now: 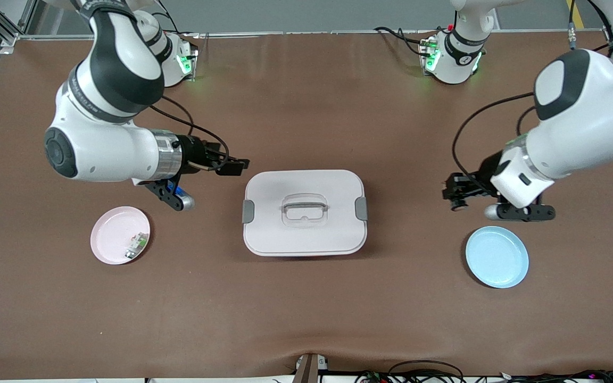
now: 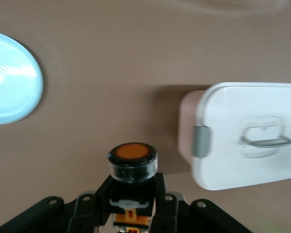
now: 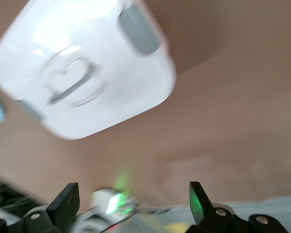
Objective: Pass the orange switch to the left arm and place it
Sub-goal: 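Carry the switch to the blue plate while the right gripper withdraws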
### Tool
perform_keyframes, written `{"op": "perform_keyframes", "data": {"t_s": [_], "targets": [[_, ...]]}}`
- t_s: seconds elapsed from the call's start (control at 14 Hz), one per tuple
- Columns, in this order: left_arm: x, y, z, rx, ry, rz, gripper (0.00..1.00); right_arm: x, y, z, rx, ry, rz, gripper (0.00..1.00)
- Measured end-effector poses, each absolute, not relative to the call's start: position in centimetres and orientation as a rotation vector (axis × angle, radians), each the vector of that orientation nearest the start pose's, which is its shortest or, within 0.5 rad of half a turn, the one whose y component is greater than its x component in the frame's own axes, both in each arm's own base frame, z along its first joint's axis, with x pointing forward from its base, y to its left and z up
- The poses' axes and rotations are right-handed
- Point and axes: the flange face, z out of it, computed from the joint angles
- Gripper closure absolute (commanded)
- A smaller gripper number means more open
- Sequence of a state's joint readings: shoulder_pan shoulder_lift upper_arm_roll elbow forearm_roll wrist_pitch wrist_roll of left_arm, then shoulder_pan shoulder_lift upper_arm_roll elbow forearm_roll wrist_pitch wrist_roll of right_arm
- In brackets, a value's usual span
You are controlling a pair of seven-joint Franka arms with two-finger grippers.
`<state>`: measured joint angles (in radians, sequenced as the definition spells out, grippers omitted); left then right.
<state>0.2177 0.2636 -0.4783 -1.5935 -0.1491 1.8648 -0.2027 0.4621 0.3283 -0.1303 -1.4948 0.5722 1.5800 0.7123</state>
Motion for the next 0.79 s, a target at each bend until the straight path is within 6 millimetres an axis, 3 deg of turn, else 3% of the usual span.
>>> {"op": "perform_keyframes", "data": {"t_s": [0.43, 0.79], "targets": [[64.1, -9.2, 44.2, -3.248, 0.307, 0.095, 1.0, 56.4, 19.7, 46.7, -2.992, 0.24, 0.394, 0.0], [66.2, -5.9, 37.7, -3.17, 0.632, 0.114, 1.0, 54.5, 11.9, 44.3, -3.004, 0.097, 0.282, 0.0]]}}
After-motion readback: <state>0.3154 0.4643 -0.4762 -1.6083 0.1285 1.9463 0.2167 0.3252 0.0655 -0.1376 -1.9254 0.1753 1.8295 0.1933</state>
